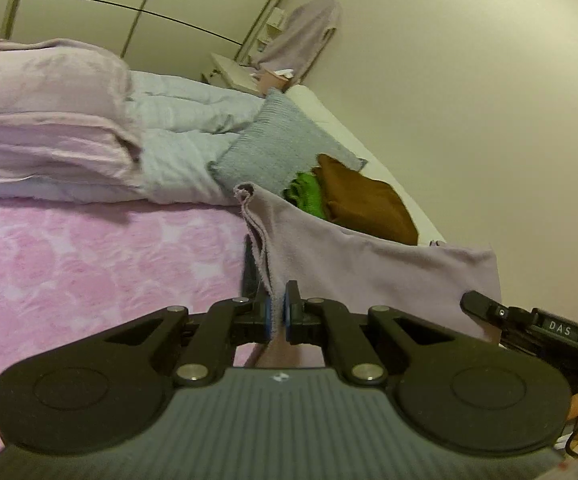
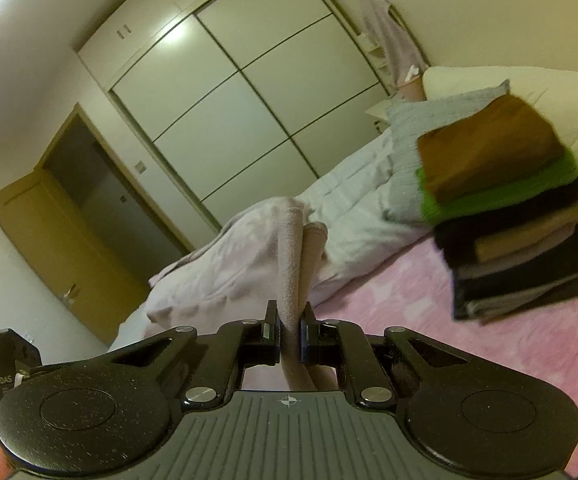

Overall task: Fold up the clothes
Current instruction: 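Lift the grey top with both grippers and carry it toward the clothes stack, then lower the grey top onto the clothes stack with both grippers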

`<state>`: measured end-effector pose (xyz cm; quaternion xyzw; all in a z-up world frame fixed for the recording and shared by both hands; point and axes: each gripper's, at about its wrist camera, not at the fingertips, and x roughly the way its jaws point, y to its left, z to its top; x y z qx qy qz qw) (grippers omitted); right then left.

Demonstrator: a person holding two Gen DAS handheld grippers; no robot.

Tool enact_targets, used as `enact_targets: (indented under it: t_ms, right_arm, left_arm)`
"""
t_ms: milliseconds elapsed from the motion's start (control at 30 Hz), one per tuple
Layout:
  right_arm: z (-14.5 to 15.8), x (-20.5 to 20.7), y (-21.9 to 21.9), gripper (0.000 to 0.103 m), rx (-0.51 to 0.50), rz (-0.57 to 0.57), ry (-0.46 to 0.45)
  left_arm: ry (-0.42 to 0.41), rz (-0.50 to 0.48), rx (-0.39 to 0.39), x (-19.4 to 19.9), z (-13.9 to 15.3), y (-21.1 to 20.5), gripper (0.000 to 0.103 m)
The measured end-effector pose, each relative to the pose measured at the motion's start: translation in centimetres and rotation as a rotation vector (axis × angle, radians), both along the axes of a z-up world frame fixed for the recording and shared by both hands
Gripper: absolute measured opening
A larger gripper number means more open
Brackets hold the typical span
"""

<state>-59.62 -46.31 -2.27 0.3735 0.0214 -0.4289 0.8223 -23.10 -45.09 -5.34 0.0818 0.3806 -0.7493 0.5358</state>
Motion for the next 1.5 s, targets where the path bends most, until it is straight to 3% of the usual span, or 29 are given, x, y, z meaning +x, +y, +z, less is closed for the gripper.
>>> enact_targets:
  t_ms: [400,633,900,1233,1500]
  right_arm:
    - [1.6,-11.9,-11.1,0.005,-0.004,-0.069,0.002]
    - [3.7,-17.8,-19.3,0.005,-0.059,-0.108,0.001]
    - [6.1,-21.2,-29.2,0.005,-0.131,-0.122,0.025]
    - [1.3,-22.5,-34.1,0.005,0.016,-0.097,-0.008]
    - [-2.0,-22.0,-37.8,0.005,0.092,-0.094,0.034]
  left_arm:
    - [0.01,-0.073,-0.011,-11.7,0.8,-13.3,0.003]
    - [0.003,-0.1,-0.074,-18.2,2.3,-22.6,0.003]
    - [-0.019,-0.092,-0.167,-22.9,4.6,-31.0,0.003]
    - [-0.064,-0.084,-0.065,-24.3,1.3,-34.8,0.003]
    - [-0.093,-0.065,0.0,-24.4,-1.5,-37.2,0.003]
